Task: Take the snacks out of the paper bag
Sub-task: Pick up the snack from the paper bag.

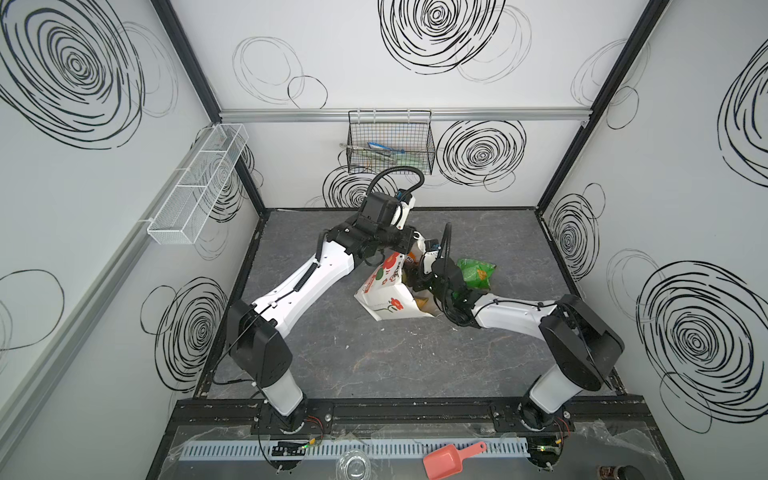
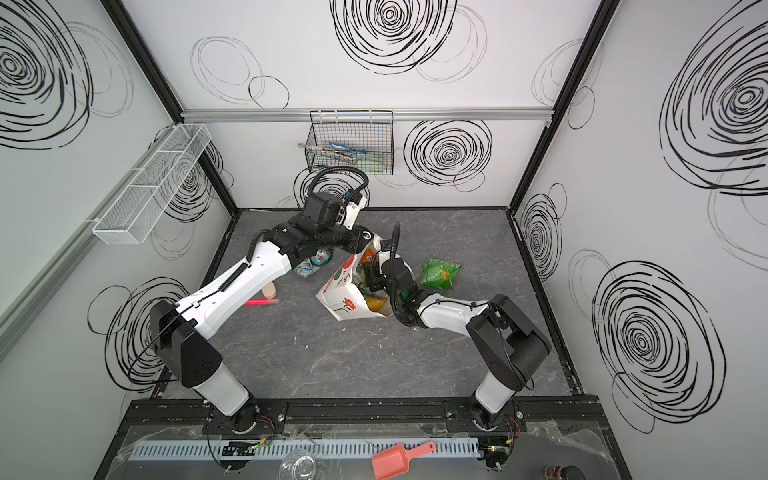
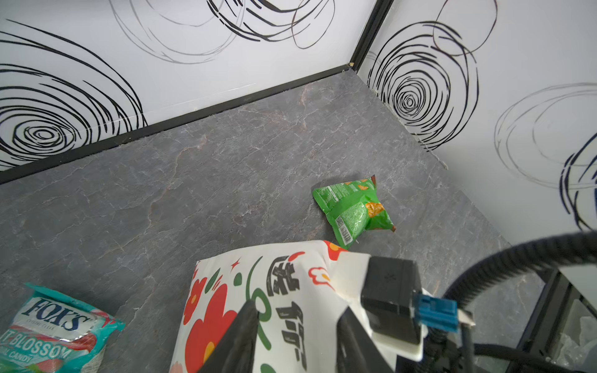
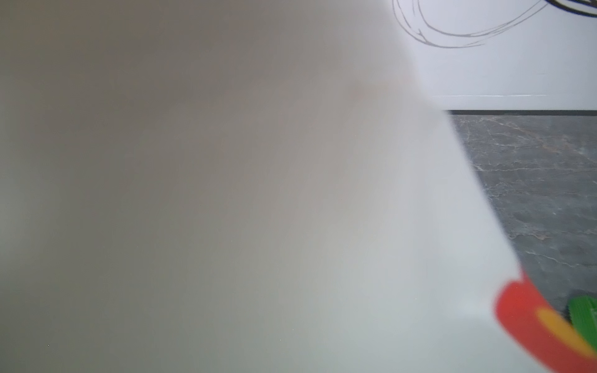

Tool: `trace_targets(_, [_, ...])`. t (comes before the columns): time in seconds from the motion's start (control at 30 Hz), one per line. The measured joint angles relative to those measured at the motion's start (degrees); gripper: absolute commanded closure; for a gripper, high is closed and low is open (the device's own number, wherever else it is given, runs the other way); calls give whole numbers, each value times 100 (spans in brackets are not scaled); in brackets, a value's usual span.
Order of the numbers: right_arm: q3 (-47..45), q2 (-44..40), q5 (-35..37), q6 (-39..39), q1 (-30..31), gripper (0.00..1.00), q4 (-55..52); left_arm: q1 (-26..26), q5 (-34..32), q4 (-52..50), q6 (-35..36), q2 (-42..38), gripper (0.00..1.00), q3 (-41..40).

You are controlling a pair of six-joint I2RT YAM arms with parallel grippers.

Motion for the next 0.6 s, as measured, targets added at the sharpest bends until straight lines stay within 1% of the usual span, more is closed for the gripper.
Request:
trace_targets(0.1, [9,0,-33,-37,24,36,-76,31,98,2,-46,-101,46,15])
trace_targets(0.23, [9,-94,-39,-177,140,32,-192,103,146,-52,-46,-229,46,107])
trace_targets(0.37, [35,-365,-243,-295,199,31,-575,251,247,-229,-37,-258,45,129])
trace_targets(0.43, [133,-442,-367,-330,210,28,-826,321,334,-452,7,-256,44,136])
trace_targets(0.53, [337,-479,-566,-413,214,23,-1217,380,424,-820,116,-256,46,168])
trace_targets(0.6, [503,-479,-734,-472,219,21,-1552,400,518,-994,195,-256,52,170])
